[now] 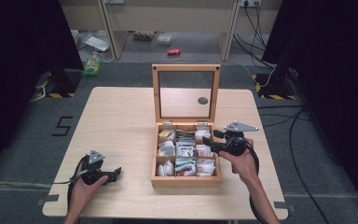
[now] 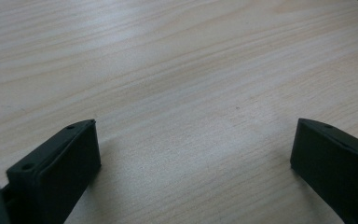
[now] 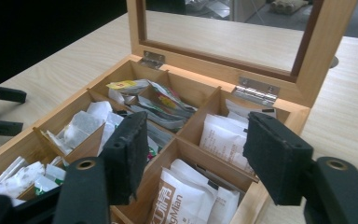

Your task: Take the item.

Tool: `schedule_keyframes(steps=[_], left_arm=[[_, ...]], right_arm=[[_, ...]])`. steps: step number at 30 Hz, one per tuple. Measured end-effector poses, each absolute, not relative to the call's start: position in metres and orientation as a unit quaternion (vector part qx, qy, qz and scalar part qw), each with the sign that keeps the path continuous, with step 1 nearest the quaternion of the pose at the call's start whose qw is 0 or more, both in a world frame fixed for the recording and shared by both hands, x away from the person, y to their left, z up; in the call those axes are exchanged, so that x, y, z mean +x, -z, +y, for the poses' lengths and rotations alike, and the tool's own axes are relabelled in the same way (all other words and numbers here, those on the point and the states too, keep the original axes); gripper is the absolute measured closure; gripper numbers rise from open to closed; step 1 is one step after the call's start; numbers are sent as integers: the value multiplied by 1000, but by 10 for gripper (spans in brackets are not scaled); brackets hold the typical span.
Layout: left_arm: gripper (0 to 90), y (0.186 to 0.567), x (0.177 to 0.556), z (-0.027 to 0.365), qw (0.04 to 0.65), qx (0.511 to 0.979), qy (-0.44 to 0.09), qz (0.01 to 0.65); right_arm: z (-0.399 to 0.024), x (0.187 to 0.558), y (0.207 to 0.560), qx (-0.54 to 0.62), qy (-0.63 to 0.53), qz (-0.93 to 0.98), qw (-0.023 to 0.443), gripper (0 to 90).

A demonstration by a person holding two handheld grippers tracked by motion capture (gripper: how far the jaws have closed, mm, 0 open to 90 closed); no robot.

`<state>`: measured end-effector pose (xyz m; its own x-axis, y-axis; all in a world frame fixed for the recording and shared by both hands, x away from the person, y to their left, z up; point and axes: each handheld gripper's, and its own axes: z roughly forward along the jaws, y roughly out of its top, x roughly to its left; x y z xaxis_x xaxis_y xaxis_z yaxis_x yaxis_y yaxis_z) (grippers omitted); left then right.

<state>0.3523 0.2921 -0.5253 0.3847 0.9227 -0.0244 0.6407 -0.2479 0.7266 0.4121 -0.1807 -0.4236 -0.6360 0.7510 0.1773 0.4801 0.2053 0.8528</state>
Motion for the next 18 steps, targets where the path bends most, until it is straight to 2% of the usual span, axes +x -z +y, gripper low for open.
schedule_keyframes(steps=[4,18], left_arm=[[6,525,352,292,336,761,-210,513],[6,525,352,292,335,762,-210,513]], right_arm=[[-179,413,426,391,-479,773,141,485],[-173,419,441,375,-446,804,120,545]])
